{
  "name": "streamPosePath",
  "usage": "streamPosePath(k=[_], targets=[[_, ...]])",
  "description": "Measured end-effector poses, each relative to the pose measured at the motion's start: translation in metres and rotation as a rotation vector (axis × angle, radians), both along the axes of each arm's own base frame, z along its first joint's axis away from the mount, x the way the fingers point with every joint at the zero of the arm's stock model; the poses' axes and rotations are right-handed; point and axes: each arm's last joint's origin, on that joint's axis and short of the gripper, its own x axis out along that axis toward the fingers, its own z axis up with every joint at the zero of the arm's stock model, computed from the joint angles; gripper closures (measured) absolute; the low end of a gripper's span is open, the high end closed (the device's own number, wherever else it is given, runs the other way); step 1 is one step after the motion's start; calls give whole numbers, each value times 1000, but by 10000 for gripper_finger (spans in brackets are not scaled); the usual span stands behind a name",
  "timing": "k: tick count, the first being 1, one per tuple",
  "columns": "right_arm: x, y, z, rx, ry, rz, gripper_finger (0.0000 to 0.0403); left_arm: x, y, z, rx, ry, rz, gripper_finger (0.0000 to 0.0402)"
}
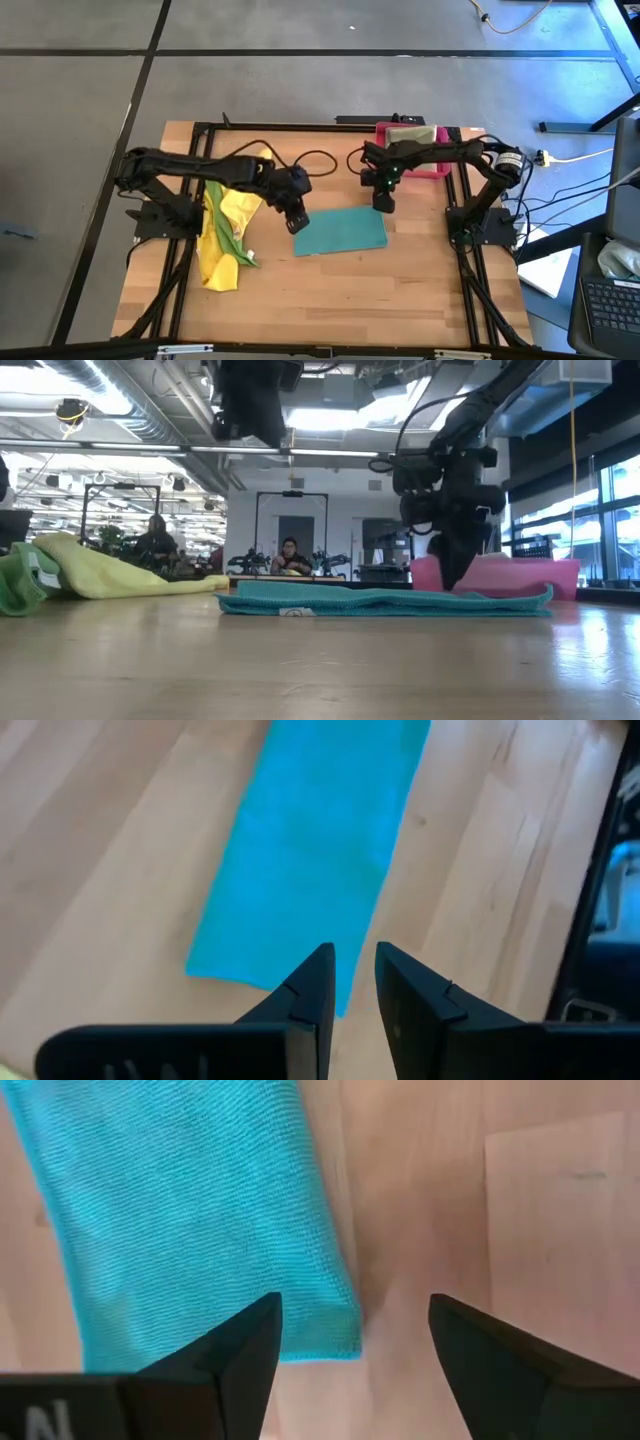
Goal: Fold microfiber towels
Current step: Fold the blue towel
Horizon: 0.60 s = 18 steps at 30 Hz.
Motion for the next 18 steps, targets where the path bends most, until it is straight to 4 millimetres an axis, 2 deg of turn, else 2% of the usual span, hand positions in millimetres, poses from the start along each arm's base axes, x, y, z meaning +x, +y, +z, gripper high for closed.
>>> streamPosePath(k=[11,18], targets=[[-12,8,-20,13,-10,35,150,1,-45,4,-30,-65,150,334],[-16,11,-24,66,9,-1,157,1,-50,4,-3,-74,178,334]])
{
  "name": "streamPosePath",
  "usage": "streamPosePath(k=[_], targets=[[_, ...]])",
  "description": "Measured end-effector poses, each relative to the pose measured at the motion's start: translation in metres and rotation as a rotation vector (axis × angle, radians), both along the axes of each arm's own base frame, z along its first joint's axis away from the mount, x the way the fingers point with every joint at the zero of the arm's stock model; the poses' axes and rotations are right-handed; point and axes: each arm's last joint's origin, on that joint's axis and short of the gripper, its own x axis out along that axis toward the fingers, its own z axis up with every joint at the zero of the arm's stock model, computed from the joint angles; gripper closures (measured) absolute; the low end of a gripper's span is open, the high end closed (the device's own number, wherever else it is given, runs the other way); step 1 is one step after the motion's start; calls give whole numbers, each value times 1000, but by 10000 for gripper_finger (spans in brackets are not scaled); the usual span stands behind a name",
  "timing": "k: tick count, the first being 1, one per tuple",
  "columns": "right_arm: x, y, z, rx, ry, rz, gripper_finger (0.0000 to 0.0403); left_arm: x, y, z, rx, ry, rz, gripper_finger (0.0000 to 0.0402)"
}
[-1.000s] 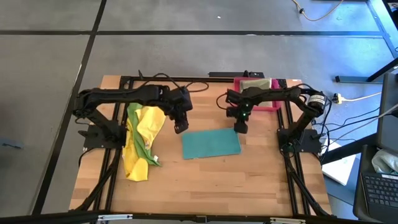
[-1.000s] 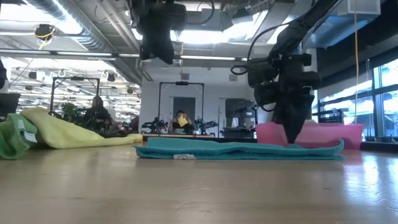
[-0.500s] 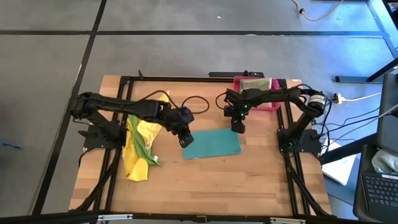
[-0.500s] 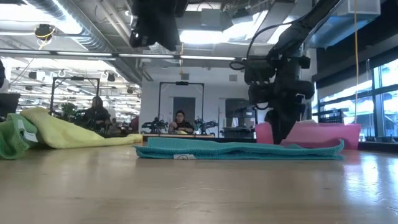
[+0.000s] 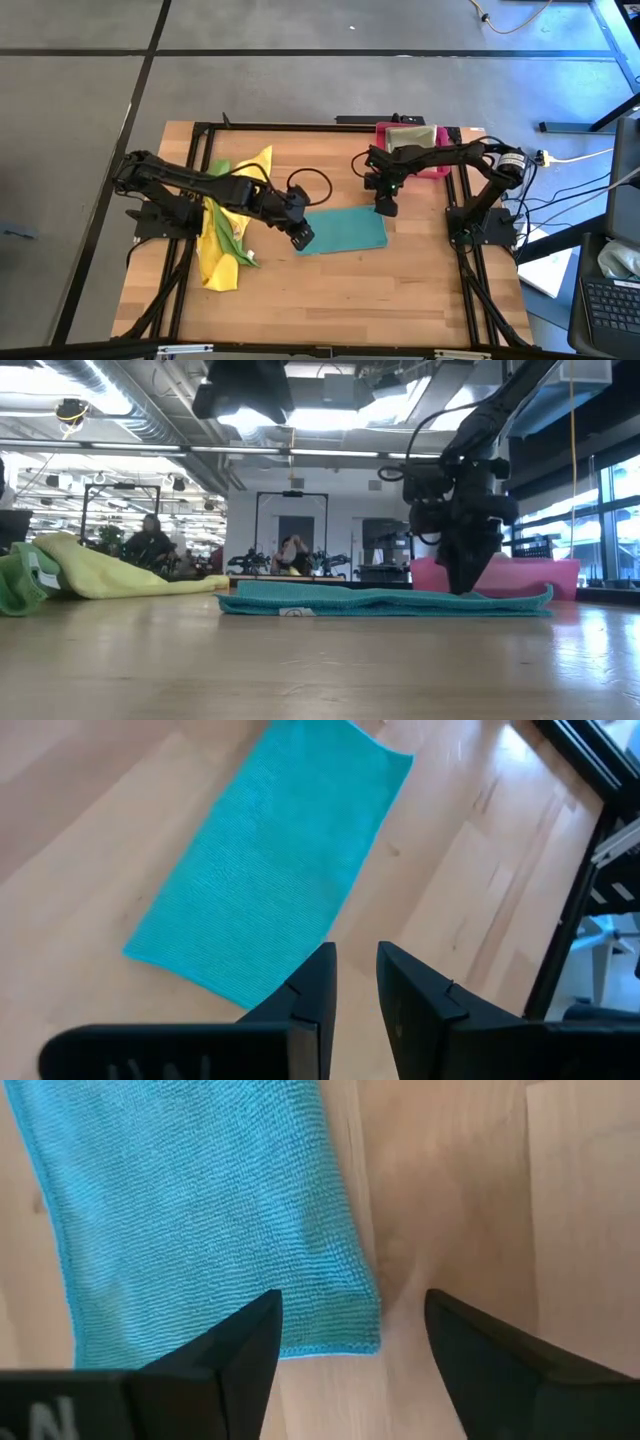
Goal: Fold microfiber towels
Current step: Fold the blue towel
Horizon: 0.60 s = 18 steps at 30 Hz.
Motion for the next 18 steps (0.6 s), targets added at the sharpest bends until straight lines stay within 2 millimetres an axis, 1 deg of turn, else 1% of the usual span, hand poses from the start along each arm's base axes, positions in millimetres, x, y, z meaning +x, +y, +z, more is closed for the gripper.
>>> streamPosePath(k=[2,4,8,12,13,16,18], targets=[[0,1,0,20,16,-34,174,0,3,0,15,2,-11,334],[-1,2,0,36,40,-62,199,1,5,0,31,3,-23,334],[-2,10,-1,93,81,-83,262,2,13,0,74,8,-56,334],[-2,22,-2,232,101,-94,325,2,19,-1,97,16,-108,334],[-2,24,-2,241,109,-96,340,2,20,-1,93,19,-117,334],[0,29,-2,271,115,-112,382,0,20,-2,96,47,-146,334],[1,33,-1,300,131,-132,393,-1,16,-3,100,63,-164,334]])
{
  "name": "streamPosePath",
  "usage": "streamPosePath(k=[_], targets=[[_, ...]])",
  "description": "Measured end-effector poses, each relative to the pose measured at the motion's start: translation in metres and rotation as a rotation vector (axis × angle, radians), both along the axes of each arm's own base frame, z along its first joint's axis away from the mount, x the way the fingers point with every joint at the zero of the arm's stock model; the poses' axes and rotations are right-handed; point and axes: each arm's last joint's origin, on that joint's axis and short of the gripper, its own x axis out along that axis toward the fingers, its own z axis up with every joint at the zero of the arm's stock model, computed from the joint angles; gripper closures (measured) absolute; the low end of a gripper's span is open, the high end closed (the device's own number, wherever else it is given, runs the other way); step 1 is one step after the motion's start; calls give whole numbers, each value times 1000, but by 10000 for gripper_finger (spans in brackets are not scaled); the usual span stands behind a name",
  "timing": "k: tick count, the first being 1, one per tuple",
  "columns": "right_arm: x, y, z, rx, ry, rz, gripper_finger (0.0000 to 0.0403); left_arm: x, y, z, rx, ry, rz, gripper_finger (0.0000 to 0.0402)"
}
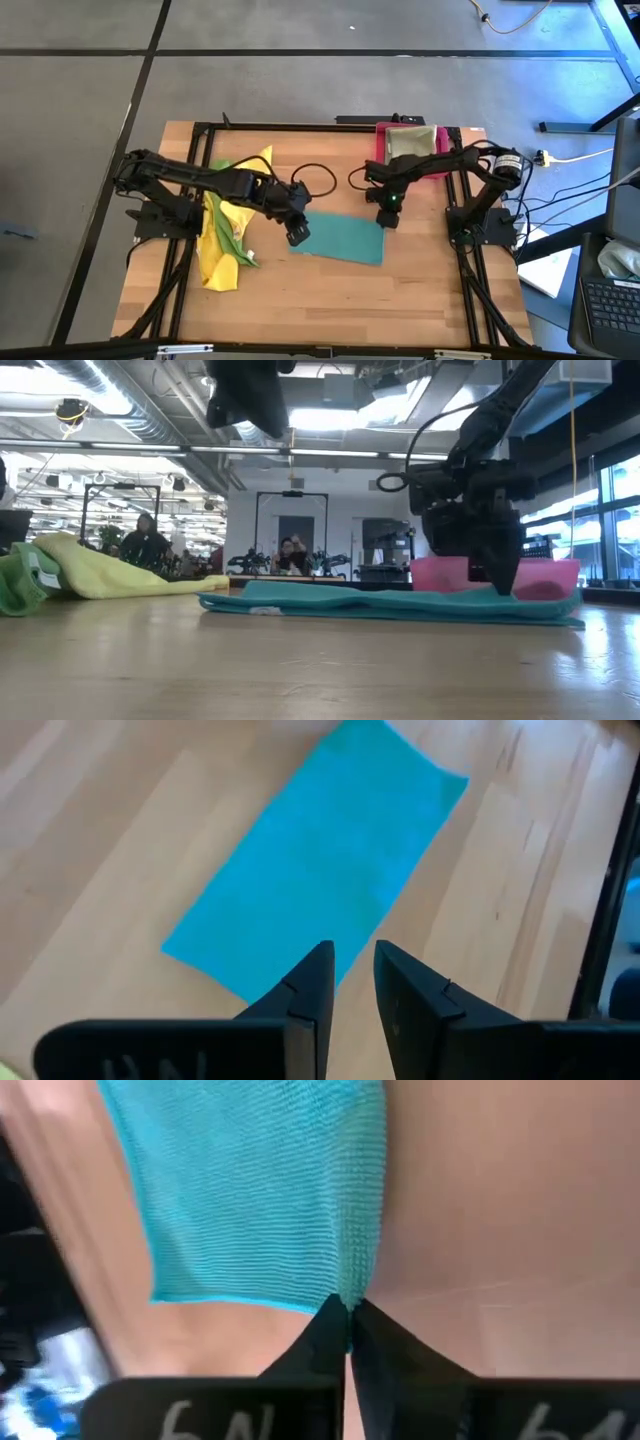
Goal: Fold microfiber towels
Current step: Fold the blue towel
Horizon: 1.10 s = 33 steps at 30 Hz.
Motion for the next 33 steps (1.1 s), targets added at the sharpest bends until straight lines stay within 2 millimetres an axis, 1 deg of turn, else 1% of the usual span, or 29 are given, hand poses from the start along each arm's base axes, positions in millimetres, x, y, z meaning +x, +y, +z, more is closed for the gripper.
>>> streamPosePath(k=[5,10,15,20,22,24,28,31,33], targets=[[5,16,2,112,40,-46,384,-6,-13,-3,27,49,-74,334],[10,40,5,255,94,-57,396,-9,-24,-3,65,63,-163,334],[19,62,9,409,145,-86,386,-10,-32,-3,129,51,-201,334],[32,78,12,436,115,-96,393,-5,-33,1,163,-19,-200,334],[37,82,12,410,94,-117,396,-1,-34,3,129,-67,-164,334],[42,85,13,377,59,-136,395,4,-35,7,67,-132,-90,334],[48,86,15,351,7,-159,383,20,-39,15,-15,-320,80,334],[52,86,17,354,-42,-145,381,35,-45,10,-40,-420,182,334],[52,86,17,346,-70,-126,385,46,-49,3,-97,-456,238,334]])
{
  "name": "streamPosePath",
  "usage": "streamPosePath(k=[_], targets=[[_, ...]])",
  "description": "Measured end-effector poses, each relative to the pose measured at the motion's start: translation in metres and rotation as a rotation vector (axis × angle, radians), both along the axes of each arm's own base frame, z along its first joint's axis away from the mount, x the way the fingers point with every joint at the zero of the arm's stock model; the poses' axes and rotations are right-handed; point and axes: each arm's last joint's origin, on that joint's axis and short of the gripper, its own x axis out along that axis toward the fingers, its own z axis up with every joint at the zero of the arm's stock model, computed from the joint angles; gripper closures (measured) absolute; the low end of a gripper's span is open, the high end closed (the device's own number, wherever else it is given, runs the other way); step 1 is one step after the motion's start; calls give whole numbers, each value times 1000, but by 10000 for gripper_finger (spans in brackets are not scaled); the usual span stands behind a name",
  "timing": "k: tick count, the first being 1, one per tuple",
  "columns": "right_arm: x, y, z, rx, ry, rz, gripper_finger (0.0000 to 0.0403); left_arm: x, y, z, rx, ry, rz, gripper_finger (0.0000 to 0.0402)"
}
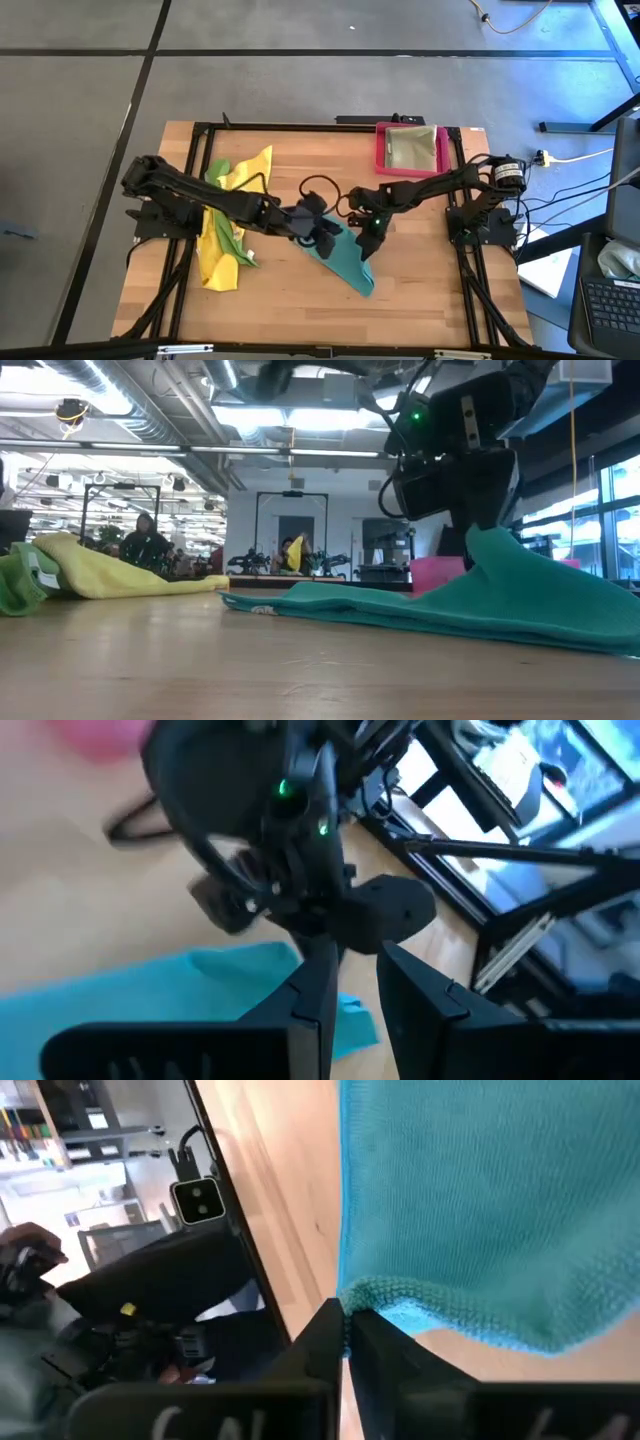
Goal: Fold microfiber towels
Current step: Fold the blue towel
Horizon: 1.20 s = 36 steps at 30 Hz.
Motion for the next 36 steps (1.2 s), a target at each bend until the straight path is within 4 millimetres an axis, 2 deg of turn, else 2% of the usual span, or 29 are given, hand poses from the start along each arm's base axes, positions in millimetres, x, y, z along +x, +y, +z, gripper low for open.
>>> streamPosePath(k=[3,6,10,14,20,23,28,32,36], targets=[[2,-5,0,-33,-53,1,394,8,-8,-15,-111,5,55,334],[4,-13,1,-51,-102,-4,395,8,-19,-21,-180,8,95,334],[5,-26,3,-57,-154,-21,385,2,-32,-19,-179,-26,176,334],[10,-39,10,-41,-195,-48,385,-6,-37,-8,-135,-75,210,334],[27,-55,35,-42,-291,-78,394,-7,-32,-7,-71,-48,181,334],[34,-62,48,-55,-337,-93,389,-9,-26,-12,-47,22,168,334],[42,-73,60,-144,-391,-154,386,-11,-20,-9,-47,50,132,334],[45,-83,59,-226,-421,-216,388,-18,-15,3,-21,29,115,334],[51,-92,44,-220,-405,-232,384,-29,-5,17,5,26,122,334]])
